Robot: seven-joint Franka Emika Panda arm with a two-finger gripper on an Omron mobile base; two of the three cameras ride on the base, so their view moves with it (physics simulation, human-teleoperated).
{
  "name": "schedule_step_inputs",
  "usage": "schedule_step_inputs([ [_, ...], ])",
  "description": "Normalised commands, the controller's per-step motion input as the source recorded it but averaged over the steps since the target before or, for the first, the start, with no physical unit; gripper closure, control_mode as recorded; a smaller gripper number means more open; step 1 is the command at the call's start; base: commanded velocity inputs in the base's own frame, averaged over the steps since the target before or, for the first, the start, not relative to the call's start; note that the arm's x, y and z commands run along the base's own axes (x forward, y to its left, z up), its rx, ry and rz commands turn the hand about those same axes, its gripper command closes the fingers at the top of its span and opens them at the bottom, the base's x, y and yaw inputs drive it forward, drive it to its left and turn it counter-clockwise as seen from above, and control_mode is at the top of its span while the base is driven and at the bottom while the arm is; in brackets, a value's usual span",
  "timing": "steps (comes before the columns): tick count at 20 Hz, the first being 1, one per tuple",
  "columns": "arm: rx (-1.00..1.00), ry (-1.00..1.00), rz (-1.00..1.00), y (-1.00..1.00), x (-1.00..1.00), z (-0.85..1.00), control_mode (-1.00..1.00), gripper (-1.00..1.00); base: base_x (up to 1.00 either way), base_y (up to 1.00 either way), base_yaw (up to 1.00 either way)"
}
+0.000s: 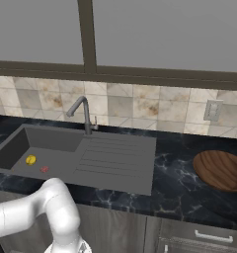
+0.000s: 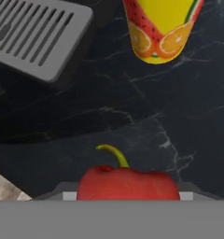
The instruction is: Remove the lemon and bell pepper from the sink. Then move the bowl and cup from the counter to the sink for washing.
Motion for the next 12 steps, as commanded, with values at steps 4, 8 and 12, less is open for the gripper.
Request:
schedule_step_inputs([
  [4, 0.01, 0.00, 0.03, 0.18, 0.07, -0.14, -1.00, 1.00, 0.00, 0.00, 0.00],
  [8, 0.00, 0.00, 0.02, 0.19, 0.05, -0.15, -1.00, 1.00, 0.00, 0.00, 0.00],
  [12, 0.00, 0.00, 0.02, 0.19, 0.08, -0.13, -1.00, 1.00, 0.00, 0.00, 0.00],
])
